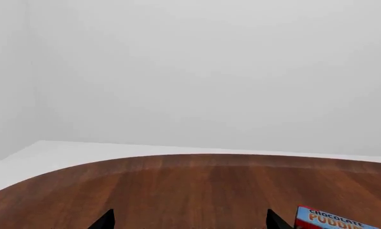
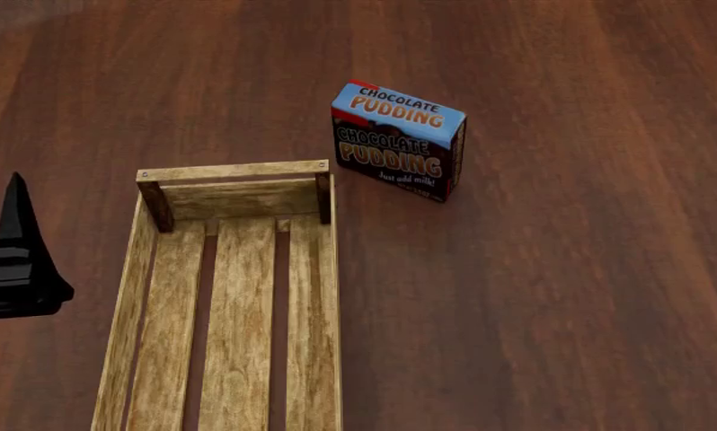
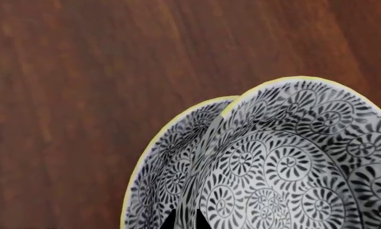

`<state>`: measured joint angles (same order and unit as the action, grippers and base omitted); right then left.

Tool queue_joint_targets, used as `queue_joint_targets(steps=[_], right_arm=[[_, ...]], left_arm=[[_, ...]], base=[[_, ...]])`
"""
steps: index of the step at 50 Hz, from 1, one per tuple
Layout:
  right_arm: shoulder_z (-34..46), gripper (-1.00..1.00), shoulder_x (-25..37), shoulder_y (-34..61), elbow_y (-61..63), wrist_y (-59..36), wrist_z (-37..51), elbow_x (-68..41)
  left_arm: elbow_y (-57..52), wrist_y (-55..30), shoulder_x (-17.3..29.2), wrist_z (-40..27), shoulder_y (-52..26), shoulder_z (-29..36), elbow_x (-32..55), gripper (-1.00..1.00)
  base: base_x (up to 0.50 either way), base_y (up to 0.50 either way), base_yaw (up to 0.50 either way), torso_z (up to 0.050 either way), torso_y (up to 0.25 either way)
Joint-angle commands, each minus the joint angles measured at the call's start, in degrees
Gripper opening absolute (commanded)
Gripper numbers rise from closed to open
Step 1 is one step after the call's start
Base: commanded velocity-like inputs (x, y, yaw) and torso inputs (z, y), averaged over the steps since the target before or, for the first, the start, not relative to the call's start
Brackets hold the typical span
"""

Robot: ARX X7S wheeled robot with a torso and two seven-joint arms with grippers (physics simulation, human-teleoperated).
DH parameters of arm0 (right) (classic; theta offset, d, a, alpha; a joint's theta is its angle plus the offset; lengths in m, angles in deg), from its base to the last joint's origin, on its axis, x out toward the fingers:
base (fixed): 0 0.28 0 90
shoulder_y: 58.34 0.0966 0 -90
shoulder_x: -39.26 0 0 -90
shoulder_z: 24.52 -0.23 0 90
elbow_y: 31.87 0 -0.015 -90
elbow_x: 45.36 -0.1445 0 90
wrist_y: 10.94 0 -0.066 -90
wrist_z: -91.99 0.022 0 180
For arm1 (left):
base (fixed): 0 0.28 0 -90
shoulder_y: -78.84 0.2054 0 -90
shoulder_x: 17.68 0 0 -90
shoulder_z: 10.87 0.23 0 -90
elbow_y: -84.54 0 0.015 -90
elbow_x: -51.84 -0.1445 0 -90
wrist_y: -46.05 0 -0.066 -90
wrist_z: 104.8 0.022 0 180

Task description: Stack the left bowl on the right bowl and place them in the tray.

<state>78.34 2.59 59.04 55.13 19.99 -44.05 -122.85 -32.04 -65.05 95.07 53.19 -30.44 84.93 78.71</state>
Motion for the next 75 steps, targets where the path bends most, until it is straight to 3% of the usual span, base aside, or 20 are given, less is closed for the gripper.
queue_joint_targets(steps=[1, 12, 13, 58, 75], right_arm=[[1.13, -1.0, -0.7, 0.87, -1.24, -0.11, -1.43, 2.25], [1.87, -1.0, -1.22, 0.76, -2.02, 0.37, -3.17, 2.78], [1.91, 1.0, -1.17, 0.8, -1.84, 0.45, -3.37, 2.85], [0.48, 1.0, -0.19, 4.48, 3.08, -0.99, 0.68, 0.44], [4.5, 1.0, -3.35, 7.73, -3.03, -2.7, -4.33, 2.19]], left_arm=[[-0.11, 0.01, 0.14, -0.18, 0.01, 0.04, 0.17, 1.0], [-0.53, -0.32, 0.31, -0.48, -0.04, 0.14, 0.41, 1.0], [-0.54, -0.34, 0.32, -0.53, -0.04, 0.15, 0.39, 1.0], [-0.59, 0.2, 0.82, -0.8, 0.03, 0.13, 1.16, 1.0], [-0.91, 0.09, 1.1, -1.16, 0.06, 0.1, 1.41, 1.0]], base=[[0.0, 0.0, 0.0, 0.0, 0.0], [0.0, 0.0, 0.0, 0.0, 0.001], [0.0, 0.0, 0.0, 0.0, 0.0], [0.0, 0.0, 0.0, 0.0, 0.0], [0.0, 0.0, 0.0, 0.0, 0.0]])
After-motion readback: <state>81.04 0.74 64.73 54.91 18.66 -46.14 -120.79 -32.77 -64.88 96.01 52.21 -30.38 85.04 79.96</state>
